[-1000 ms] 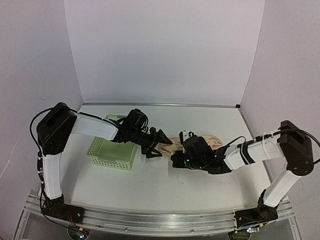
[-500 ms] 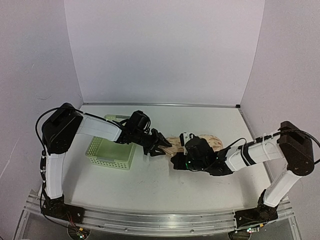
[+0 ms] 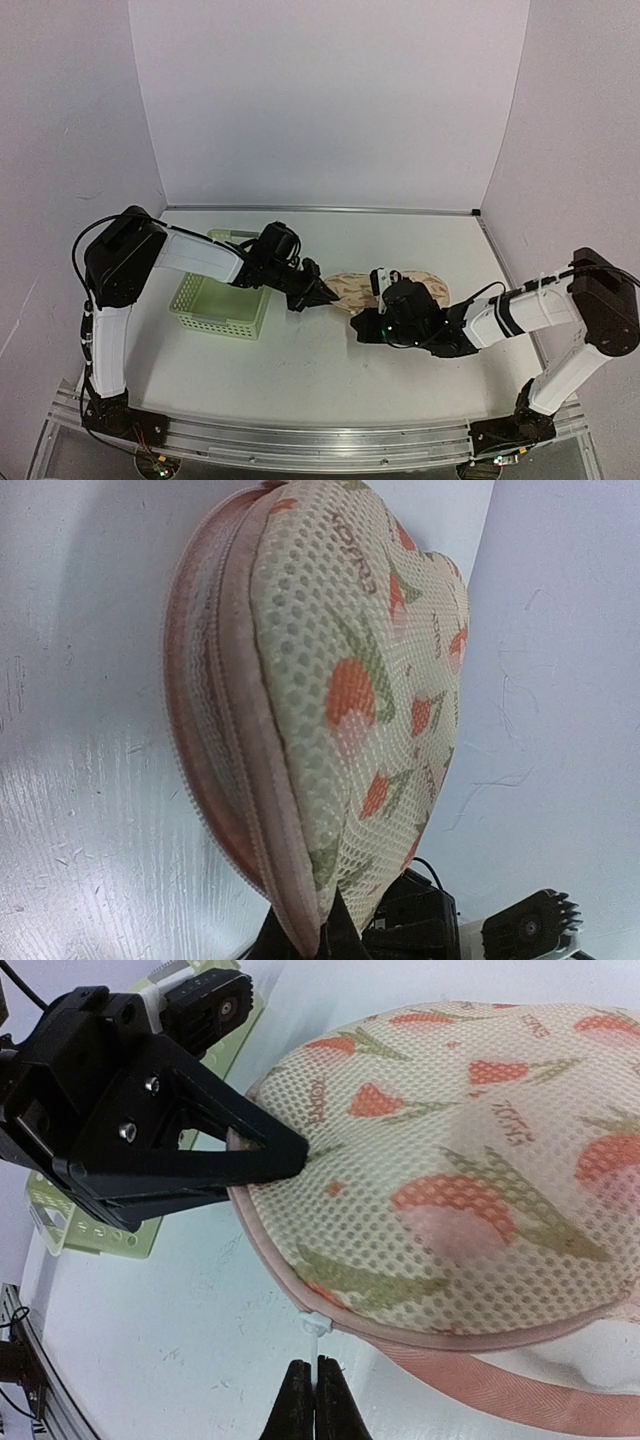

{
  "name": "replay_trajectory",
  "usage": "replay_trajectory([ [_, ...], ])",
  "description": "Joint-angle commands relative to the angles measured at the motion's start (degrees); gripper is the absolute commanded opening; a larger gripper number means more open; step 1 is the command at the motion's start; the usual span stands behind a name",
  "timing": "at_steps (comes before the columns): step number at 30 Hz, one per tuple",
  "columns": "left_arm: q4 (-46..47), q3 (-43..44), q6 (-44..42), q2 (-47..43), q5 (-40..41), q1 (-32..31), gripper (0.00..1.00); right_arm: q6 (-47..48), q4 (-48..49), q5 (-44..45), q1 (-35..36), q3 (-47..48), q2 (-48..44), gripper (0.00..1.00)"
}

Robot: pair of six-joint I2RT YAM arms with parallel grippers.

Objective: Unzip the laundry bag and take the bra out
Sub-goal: Unzip the zipper of the laundry bag.

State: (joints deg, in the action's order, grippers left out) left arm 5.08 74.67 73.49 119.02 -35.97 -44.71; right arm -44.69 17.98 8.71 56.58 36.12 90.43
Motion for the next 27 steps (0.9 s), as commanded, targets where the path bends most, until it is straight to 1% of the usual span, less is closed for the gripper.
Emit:
replay_trajectory([
  [1,2.1,1.7,-1.8,-2.5,0.4,1.6,0.0,0.0,0.9,3.2,-0.1,-2.5,-4.5,0.0],
  [5,2.1,1.4,-3.3,-3.8,-0.7,1.9,0.0,-0.3,0.1,4.2,-1.4,-5.8,-7.6,0.0],
  [16,1.8,-1.9,-7.2,-7.2,-2.2,3.8,0.0,0.7,-4.1,4.3,-8.6,-13.9,-16.4,0.0],
  [23,1.4,-3.0,-8.7,-9.0,-2.6,6.0,0.0,-1.4,-9.2,6.3,-10.1,-17.9,-22.3,0.0],
  [27,0.0,-2.0,-11.0,-9.1,-3.5,7.8,0.0,-3.1,-12.9,7.8,-10.5,-19.5,-25.8,0.0],
])
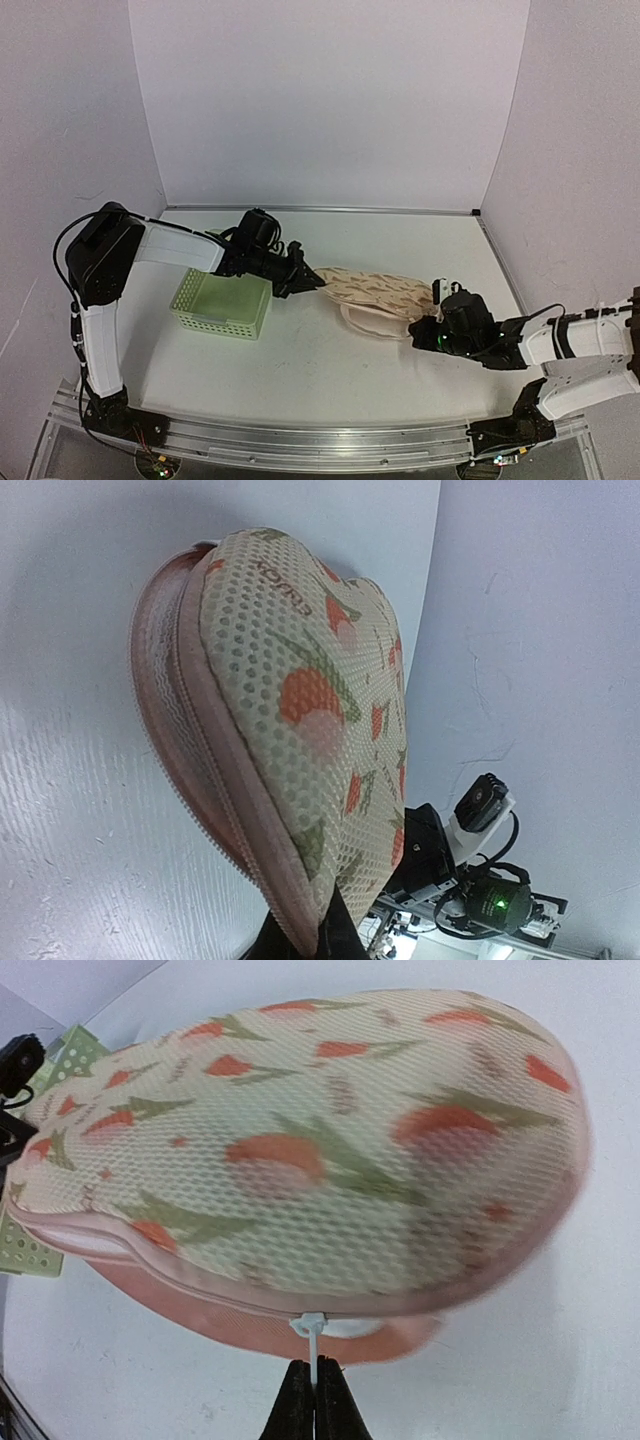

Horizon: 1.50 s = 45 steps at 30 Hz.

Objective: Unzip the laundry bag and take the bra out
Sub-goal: Unzip the zipper of the laundry bag.

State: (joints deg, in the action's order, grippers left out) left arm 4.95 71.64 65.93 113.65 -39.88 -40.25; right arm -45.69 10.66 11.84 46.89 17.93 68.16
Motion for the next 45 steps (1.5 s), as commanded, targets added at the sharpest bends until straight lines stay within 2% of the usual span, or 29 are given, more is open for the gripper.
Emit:
replay_trajectory([
  [1,-0.4,1.6,-4.1,-3.6,0.4,3.7,0.0,-2.4,-6.5,5.2,-0.9,-1.5,-4.0,0.0],
  [6,-5.9,8.2,-8.4,-0.6,0.4,4.2,0.0,-3.4,-9.2,5.7,-0.9,-2.4,-6.9,0.0],
  [13,-14.2,20.7,-12.9,6.6,-0.3,4.2,0.0,-3.0,-7.3,1.6,0.4,-3.0,-9.5,0.0],
  [16,-16.0,25.6,-13.7,9.5,-0.7,4.2,0.03,-4.5,-7.3,1.8,2.0,-2.9,-10.0,0.0],
  [25,-17.6,30.7,-14.4,14.5,-1.1,4.2,0.09,-10.1,-7.4,3.3,7.5,-0.6,-10.4,0.0],
  [31,-21.6,32.6,-17.2,14.6,1.3,4.2,0.21,-12.5,-6.9,3.9,7.9,2.3,-7.4,0.0],
  [39,-26.3,33.1,-21.3,11.0,5.0,4.3,0.5,-14.0,-5.0,3.8,8.7,6.6,-2.8,0.0],
  [42,-27.7,32.1,-22.6,8.2,7.1,4.3,0.56,-13.9,-4.3,3.4,9.0,8.6,-0.1,0.0],
  [45,-28.2,30.0,-23.2,5.2,8.6,4.3,0.58,-13.8,-3.1,2.7,9.5,10.7,2.7,0.0],
])
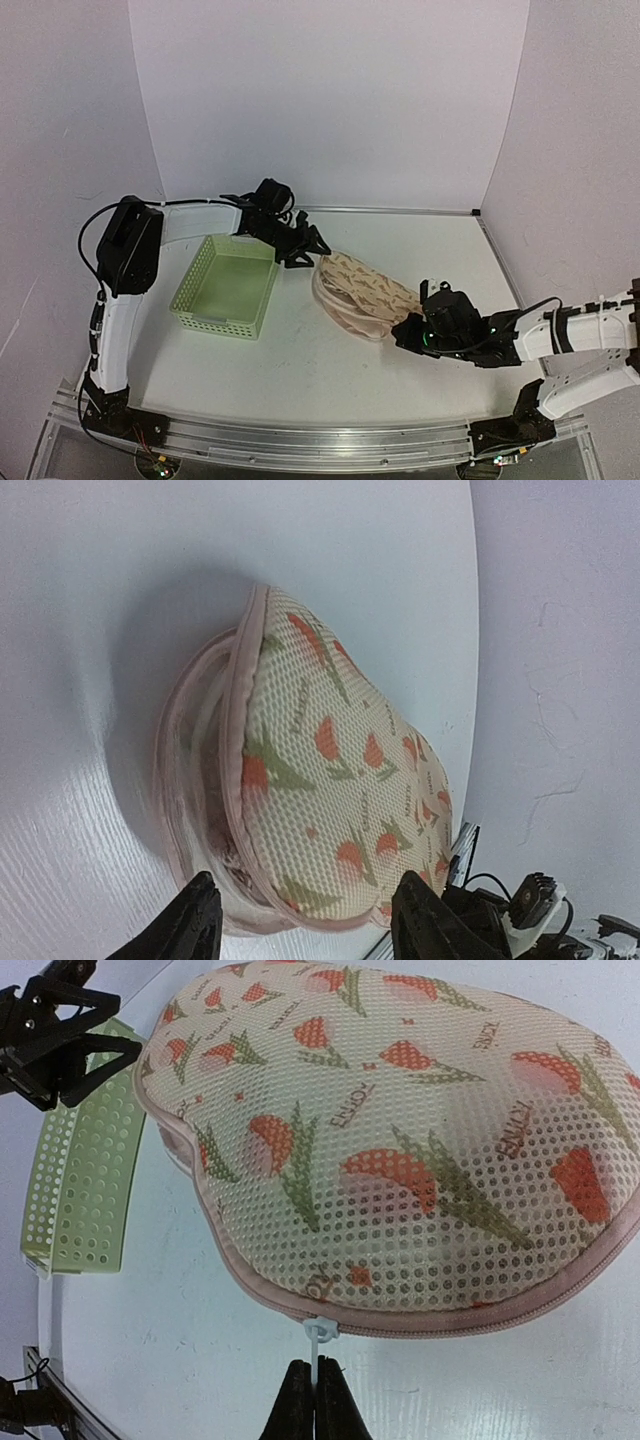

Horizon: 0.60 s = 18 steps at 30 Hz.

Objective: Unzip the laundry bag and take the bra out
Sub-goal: Unzip the zipper of the laundry bag, then hold the laundry bag at the center of the board.

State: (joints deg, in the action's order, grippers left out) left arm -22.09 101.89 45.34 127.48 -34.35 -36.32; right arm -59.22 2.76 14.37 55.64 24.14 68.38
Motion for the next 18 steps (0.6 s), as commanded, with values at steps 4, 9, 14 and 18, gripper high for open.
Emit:
replay_trajectory([
  [4,-1.3,-3.5,-2.9,-12.4,3.8,0.3,0.6,0.0,6.3,-0.8,1.2,7.0,6.3,0.0],
  [9,-1.3,-7.8,-2.8,-17.1,2.9,-1.6,0.67,0.9,7.4,-1.9,1.4,10.8,11.2,0.0],
  [14,2.9,-12.0,0.7,-18.4,-0.6,-5.2,0.7,2.1,8.4,-3.1,1.6,14.3,15.2,0.0],
  [18,10.0,-17.9,6.2,-18.9,-2.3,-7.1,0.73,2.2,9.0,-3.5,1.8,15.5,16.7,0.0],
])
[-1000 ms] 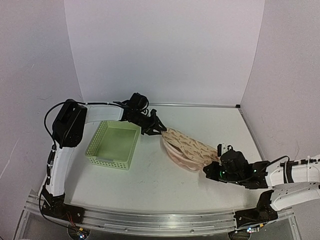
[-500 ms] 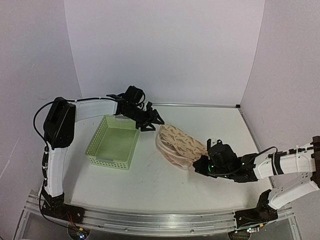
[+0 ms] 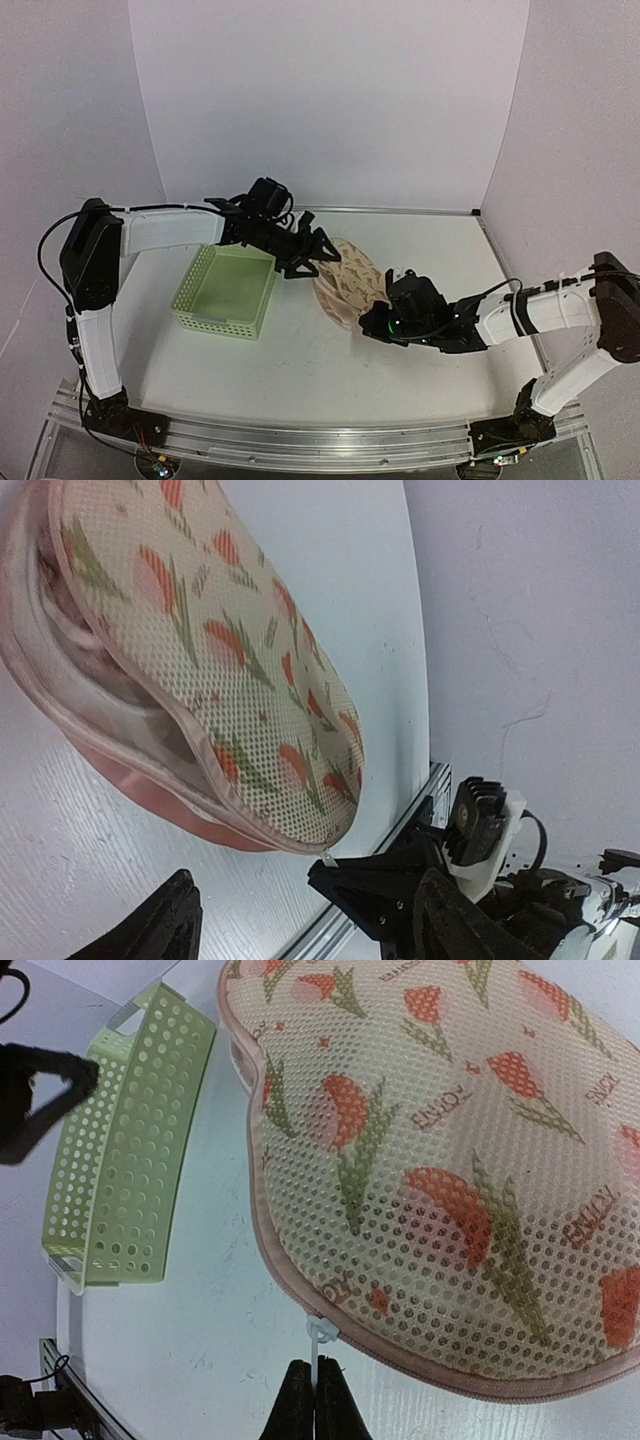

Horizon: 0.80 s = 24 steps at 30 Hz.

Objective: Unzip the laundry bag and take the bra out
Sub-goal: Hold the laundry bag at the center of the board.

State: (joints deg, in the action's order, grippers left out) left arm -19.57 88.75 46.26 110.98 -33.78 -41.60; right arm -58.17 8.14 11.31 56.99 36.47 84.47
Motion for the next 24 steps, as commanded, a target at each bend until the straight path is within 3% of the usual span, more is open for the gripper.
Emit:
replay_trajectory([
  [1,9.4,-6.4,6.8,-2.4,-2.9,-2.1,0.74,1.1,3.6,-0.5,0.6,3.3,0.8,0.0],
  [10,26.3,-16.7,20.5,0.4,-3.2,-4.1,0.73,1.3,4.7,-1.3,0.7,3.0,1.5,0.0],
  [24,27.0,-10.4,24.0,7.7,-3.8,-6.6,0.73,2.1,6.4,-2.2,0.9,1.7,0.7,0.0],
])
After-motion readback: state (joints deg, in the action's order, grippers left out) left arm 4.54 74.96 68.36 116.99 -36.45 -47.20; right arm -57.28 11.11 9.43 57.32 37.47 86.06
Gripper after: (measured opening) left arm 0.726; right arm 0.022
